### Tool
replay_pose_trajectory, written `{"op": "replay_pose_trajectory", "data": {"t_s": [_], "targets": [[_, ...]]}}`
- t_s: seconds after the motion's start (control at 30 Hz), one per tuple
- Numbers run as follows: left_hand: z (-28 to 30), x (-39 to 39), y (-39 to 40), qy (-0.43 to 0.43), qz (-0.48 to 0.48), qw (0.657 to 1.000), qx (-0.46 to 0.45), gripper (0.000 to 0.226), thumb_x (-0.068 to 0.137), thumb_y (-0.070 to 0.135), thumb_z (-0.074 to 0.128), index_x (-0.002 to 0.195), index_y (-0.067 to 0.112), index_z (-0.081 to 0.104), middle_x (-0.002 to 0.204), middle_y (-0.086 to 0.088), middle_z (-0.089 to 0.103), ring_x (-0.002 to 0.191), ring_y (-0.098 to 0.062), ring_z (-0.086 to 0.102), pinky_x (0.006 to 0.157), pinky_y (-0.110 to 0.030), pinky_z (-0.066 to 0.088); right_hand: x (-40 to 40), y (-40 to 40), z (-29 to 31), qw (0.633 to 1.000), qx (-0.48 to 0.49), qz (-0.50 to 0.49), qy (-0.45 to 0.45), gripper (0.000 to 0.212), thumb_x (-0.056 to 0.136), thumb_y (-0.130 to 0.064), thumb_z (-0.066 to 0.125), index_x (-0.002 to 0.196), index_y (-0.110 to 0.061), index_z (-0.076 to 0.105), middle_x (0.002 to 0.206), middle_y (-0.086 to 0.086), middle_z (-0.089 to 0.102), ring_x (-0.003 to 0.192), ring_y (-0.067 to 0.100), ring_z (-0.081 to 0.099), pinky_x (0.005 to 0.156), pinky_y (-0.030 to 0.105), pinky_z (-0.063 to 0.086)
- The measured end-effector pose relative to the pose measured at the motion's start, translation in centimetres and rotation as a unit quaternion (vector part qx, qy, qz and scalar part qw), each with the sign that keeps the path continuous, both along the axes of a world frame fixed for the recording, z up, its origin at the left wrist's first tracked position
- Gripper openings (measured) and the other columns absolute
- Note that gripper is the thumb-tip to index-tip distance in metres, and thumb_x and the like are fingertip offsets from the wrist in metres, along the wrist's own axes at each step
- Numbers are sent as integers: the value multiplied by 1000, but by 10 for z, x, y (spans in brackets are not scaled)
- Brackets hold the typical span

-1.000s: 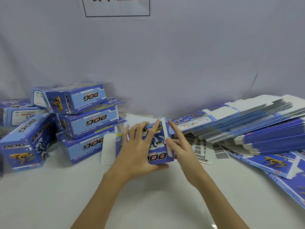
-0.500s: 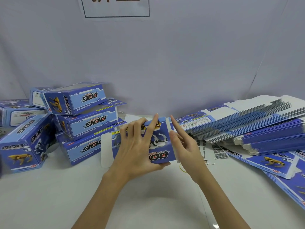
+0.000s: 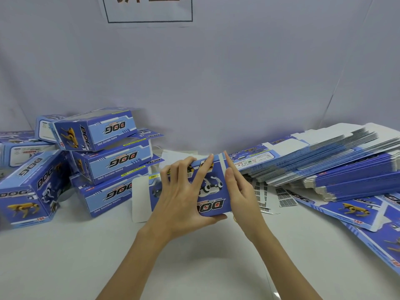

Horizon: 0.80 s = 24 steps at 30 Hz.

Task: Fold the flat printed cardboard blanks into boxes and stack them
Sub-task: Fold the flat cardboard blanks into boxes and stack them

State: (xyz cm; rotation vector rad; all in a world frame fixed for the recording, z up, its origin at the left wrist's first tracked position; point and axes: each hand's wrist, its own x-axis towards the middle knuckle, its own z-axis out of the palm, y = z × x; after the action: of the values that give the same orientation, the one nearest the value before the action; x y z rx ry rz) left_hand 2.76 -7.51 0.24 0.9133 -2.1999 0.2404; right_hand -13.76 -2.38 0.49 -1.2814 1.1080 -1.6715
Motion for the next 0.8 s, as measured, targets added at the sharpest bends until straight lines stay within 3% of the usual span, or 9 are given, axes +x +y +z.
{"op": "replay_pose_trajectory", "data": {"t_s": [0.17, 0.33, 0.53, 0.7, 0.8], "targets": [[-2, 1, -2, -5, -6, 1000, 4, 121, 69, 95, 56, 165, 32, 17, 152, -7, 35, 141, -28, 35, 117, -49, 29, -2, -5, -6, 999, 11, 8, 34, 44, 103, -55, 48, 148, -59, 49, 135, -9, 71, 115, 18, 74, 78, 33, 65], [-5, -3, -1, 0, -1, 1000, 3, 122, 68, 98, 53, 166, 34, 16, 150, -6, 35, 139, -28, 35, 116, -47, 28, -10, -7, -7, 998, 22, 13, 56, 45, 104, -56, 47, 149, -56, 49, 125, -11, 76, 109, 18, 77, 75, 30, 65], [-8, -10, 3, 12, 8, 1000, 12, 121, 69, 97, 54, 165, 32, 20, 149, -6, 37, 137, -25, 35, 114, -50, 35, -21, -5, -4, 994, 38, 34, 98, 39, 107, -55, 43, 144, -65, 49, 127, -15, 74, 110, 17, 76, 75, 29, 64], [-8, -11, 4, 16, 1, 1000, -2, 117, 72, 95, 51, 165, 30, 21, 149, -7, 37, 138, -27, 37, 114, -50, 33, -13, -7, -11, 997, 22, 3, 77, 40, 111, -52, 35, 148, -65, 43, 143, -5, 62, 122, 16, 70, 92, 42, 64], [-7, -7, 4, -6, -5, 1000, -4, 118, 72, 95, 52, 165, 30, 20, 149, -7, 38, 138, -27, 36, 114, -48, 32, -13, -8, -13, 993, 32, 6, 113, 41, 110, -56, 32, 149, -68, 37, 141, 1, 57, 122, 13, 69, 93, 43, 63]]}}
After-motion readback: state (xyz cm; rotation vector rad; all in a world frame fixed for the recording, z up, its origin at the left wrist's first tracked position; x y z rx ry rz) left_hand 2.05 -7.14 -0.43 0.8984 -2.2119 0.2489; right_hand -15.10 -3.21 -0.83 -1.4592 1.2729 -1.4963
